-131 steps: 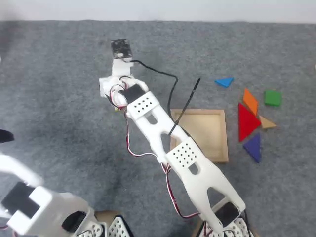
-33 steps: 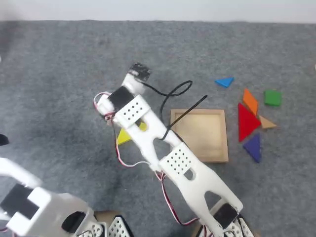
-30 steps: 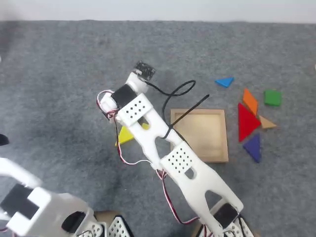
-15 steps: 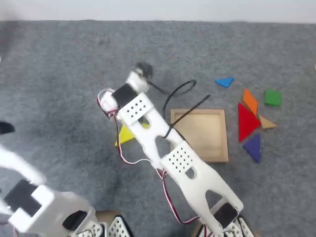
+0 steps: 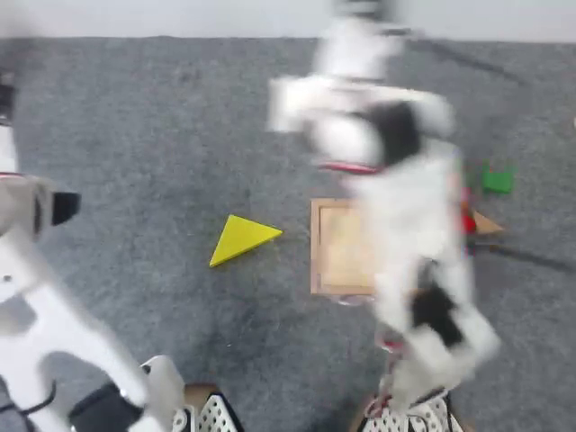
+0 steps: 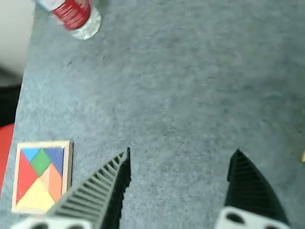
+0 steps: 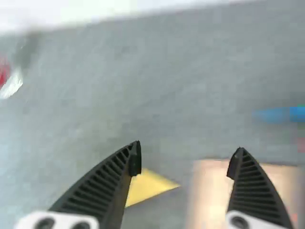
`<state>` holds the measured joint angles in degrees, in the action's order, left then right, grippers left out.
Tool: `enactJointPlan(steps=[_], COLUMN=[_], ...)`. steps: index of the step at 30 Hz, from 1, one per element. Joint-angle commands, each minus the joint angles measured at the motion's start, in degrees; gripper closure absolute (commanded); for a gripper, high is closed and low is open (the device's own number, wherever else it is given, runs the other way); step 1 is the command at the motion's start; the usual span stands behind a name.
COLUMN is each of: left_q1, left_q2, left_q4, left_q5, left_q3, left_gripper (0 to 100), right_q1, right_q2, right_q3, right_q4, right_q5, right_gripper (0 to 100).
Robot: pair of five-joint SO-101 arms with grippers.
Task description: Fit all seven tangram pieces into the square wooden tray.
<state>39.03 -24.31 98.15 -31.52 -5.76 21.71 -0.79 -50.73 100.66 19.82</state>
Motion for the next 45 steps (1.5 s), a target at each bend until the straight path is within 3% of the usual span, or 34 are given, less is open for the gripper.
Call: enactJointPlan(steps=[1, 4, 8, 10, 15, 17, 21, 27, 31, 35, 45], left_q1=[-7.2, -16.7, -28.2, -31.9, -37.0, -37.8, -37.8, -37.7, -37.5, -36.4, -38.0], left_q2=[-1.9, -0.2, 4.0, 5.5, 8.9, 11.0, 15.3, 27.2, 36.3, 41.1, 46.6], left_q4=[2.5, 2.5, 2.2, 0.9, -4.2, -7.9, -23.2, -37.0, -37.5, -32.6, -33.8], left_q5=[-1.4, -1.5, -1.6, -1.6, -3.9, -8.0, -11.1, -13.9, -17.2, -19.9, -21.3], left_q3=[3.0, 9.7, 15.7, 16.3, 18.9, 23.4, 31.3, 30.5, 23.7, 17.8, 17.2], left_gripper=[68, 66, 62, 61, 59, 56, 55, 55, 55, 55, 57], right_q1=[-16.5, -28.2, -43.0, -46.3, -46.5, -46.5, -44.4, -42.8, -42.5, -42.8, -42.7], right_q2=[21.4, 31.6, 43.8, 49.4, 57.5, 57.9, 58.2, 58.5, 58.5, 58.5, 58.5], right_q3=[25.3, 48.3, 76.4, 88.4, 108.4, 112.2, 118.7, 123.5, 124.8, 125.4, 125.4], right_q4=[2.2, 0.5, -13.8, -20.2, -29.3, -32.0, -37.2, -40.8, -42.2, -42.9, -42.9], right_q5=[-22.9, -30.2, -38.3, -40.5, -41.4, -41.2, -38.3, -37.2, -37.3, -37.3, -37.3], right_gripper=[70.2, 70.3, 70.3, 70.3, 70.3, 70.3, 70.3, 70.3, 70.3, 70.3, 70.3])
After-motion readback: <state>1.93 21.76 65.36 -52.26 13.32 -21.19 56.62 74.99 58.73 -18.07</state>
